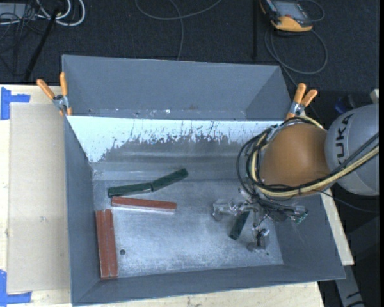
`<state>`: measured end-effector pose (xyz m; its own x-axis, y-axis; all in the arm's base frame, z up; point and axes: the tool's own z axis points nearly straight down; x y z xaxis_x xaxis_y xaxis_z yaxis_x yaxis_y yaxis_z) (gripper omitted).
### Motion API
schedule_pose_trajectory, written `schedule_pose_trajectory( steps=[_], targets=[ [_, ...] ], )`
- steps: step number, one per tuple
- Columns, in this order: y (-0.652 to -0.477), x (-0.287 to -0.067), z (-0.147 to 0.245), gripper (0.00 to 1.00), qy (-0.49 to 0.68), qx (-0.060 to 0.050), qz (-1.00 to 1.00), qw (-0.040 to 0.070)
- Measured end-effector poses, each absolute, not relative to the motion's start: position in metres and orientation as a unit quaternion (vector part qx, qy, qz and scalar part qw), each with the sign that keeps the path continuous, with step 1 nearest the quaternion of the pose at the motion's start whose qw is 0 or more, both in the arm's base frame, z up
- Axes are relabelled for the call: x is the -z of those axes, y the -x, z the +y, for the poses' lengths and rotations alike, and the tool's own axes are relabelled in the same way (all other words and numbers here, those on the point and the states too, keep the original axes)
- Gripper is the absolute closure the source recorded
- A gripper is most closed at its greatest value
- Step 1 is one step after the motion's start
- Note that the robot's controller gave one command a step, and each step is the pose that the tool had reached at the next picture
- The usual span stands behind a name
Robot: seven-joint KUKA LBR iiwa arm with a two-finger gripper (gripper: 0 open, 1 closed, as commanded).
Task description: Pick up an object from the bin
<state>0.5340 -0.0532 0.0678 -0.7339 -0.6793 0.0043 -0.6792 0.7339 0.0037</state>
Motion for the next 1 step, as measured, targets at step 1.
schedule_pose_trajectory(
  steps=[1],
  targets=[
    [-0.5543,-0.1003,-0.0790,0.00,-0.538,0.000,-0.843,-0.001]
  ],
)
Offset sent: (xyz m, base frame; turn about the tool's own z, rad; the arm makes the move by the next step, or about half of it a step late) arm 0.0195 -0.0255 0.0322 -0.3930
